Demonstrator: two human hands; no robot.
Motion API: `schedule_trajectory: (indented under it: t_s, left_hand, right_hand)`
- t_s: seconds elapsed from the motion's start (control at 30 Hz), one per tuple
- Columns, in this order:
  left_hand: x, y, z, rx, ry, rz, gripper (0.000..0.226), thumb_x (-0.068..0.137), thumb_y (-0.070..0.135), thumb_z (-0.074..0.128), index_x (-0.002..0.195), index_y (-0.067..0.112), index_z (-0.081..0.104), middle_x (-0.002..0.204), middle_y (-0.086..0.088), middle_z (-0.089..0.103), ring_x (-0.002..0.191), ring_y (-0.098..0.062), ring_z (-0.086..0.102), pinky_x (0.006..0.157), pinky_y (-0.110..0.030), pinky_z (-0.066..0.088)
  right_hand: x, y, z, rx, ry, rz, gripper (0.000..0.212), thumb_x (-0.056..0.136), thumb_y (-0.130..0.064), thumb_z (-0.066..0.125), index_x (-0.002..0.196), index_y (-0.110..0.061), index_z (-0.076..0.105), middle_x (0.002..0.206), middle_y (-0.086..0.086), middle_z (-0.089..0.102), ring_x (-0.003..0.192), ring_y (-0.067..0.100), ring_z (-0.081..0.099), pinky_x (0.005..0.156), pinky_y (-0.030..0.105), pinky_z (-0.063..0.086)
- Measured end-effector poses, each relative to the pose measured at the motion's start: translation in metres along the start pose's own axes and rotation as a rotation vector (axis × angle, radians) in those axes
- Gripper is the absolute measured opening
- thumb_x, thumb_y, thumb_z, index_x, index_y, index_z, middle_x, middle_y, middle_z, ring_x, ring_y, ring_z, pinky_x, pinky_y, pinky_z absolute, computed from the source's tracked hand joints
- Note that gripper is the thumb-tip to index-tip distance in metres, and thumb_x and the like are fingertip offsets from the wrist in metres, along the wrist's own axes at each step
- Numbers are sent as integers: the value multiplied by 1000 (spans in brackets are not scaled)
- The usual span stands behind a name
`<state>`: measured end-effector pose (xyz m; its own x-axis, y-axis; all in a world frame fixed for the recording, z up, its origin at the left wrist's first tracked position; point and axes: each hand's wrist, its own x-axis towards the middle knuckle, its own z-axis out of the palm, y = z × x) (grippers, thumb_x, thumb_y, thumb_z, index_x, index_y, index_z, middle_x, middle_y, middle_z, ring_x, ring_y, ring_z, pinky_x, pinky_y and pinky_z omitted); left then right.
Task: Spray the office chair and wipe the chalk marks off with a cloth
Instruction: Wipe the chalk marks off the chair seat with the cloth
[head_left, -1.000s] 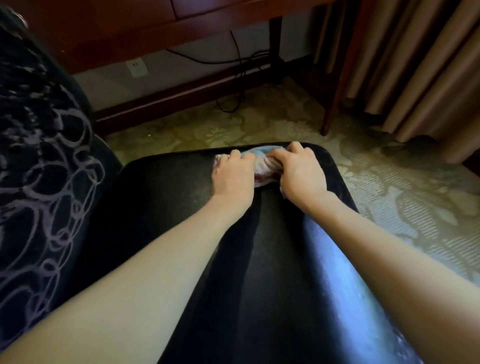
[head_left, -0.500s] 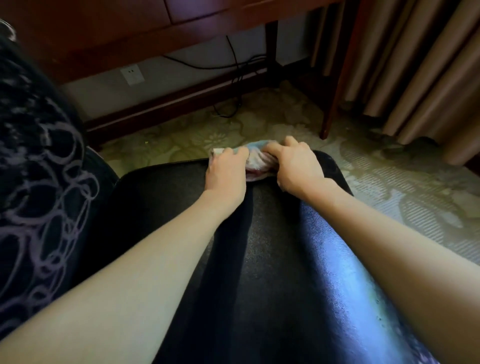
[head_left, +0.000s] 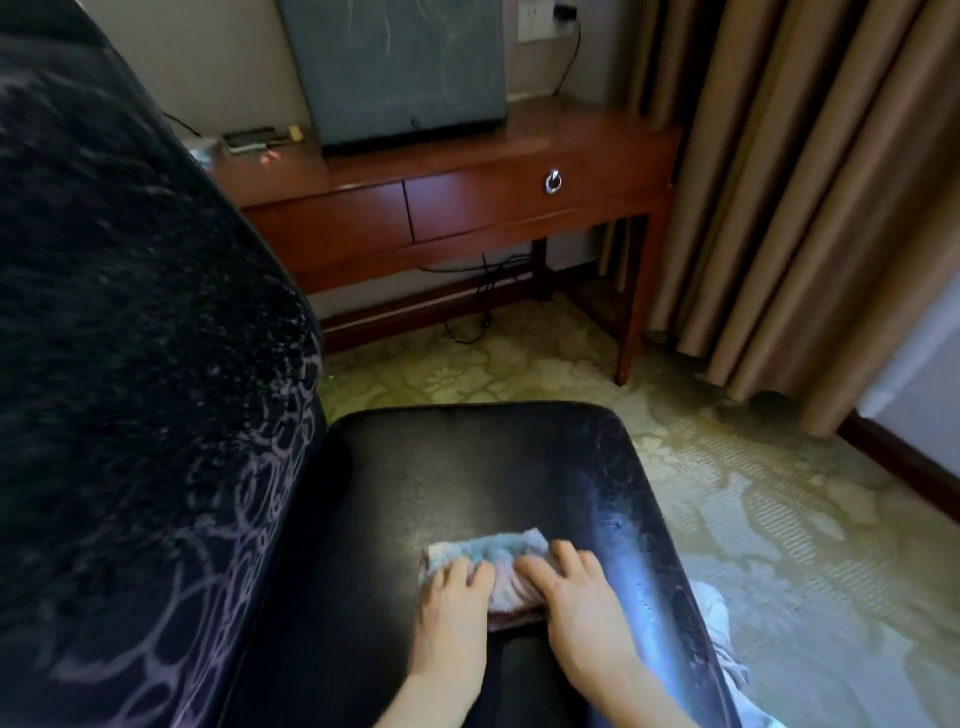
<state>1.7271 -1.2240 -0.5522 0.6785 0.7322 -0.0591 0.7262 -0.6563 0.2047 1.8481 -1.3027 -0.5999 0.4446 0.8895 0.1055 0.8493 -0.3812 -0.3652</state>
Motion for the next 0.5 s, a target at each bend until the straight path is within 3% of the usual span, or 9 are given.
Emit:
schedule_trajectory:
  t_s: [0.03, 0.1, 0.17, 0.23, 0.27, 0.33, 0.4, 0.5]
  left_hand:
    - [-15, 3, 0, 19, -4, 14, 52, 63, 18, 84, 111, 22, 64, 109, 3, 58, 100, -20, 60, 70, -27, 52]
    - [-41, 10, -2, 45, -7, 23, 60, 25, 15, 94, 81, 24, 73, 79, 6, 63, 69, -16, 64, 46, -22, 48]
    - [-63, 16, 18, 52, 42, 23, 58, 15, 13, 92, 68, 25, 71, 68, 6, 62, 57, -15, 62, 43, -20, 48]
    - [-87, 30, 12, 49, -1, 45, 52, 33, 13, 93, 80, 21, 72, 78, 0, 64, 68, -20, 65, 61, -27, 56]
    - [-97, 35, 13, 25, -6, 48, 45, 56, 13, 87, 98, 19, 69, 94, -3, 64, 86, -24, 64, 78, -33, 55]
    - [-111, 45, 17, 50, -22, 38, 39, 93, 11, 51, 131, 19, 48, 127, -4, 49, 120, -27, 46, 104, -35, 37]
    - [-122, 49, 24, 54, -20, 24, 42, 98, 8, 37, 138, 21, 38, 136, -3, 42, 127, -26, 38, 109, -33, 29]
    - [-136, 58, 24, 49, -2, 31, 42, 98, 8, 39, 138, 20, 38, 136, -5, 43, 127, -27, 38, 108, -34, 30]
  right_hand:
    - [-16, -3, -3, 11, -8, -10, 46, 51, -22, 73, 91, -38, 57, 85, -7, 56, 64, 15, 52, 49, 24, 48]
    - [-45, -7, -12, 12, -2, 19, 44, 53, -23, 70, 92, -39, 60, 89, -8, 53, 69, 14, 53, 53, 21, 48]
    - [-73, -10, -20, 39, -32, 75, 41, 60, -20, 56, 97, -36, 61, 95, -4, 52, 79, 20, 54, 61, 27, 51]
    - [-96, -8, -26, 54, 12, 82, 40, 63, -14, 52, 97, -32, 64, 93, -1, 56, 76, 22, 55, 58, 29, 52]
    - [-106, -6, -31, 51, 12, 95, 39, 66, -13, 49, 96, -32, 64, 91, 0, 57, 73, 23, 56, 56, 29, 51]
    - [-123, -2, -36, 13, 15, 110, 40, 71, -17, 39, 97, -32, 66, 90, 0, 59, 70, 22, 57, 54, 28, 49]
    - [-138, -1, -43, 18, -3, 112, 47, 73, -23, 30, 100, -32, 67, 92, 2, 60, 72, 24, 57, 57, 29, 48]
    - [-154, -2, -51, 43, -48, 119, 58, 75, -26, 19, 110, -29, 65, 105, 4, 57, 86, 27, 54, 71, 33, 45]
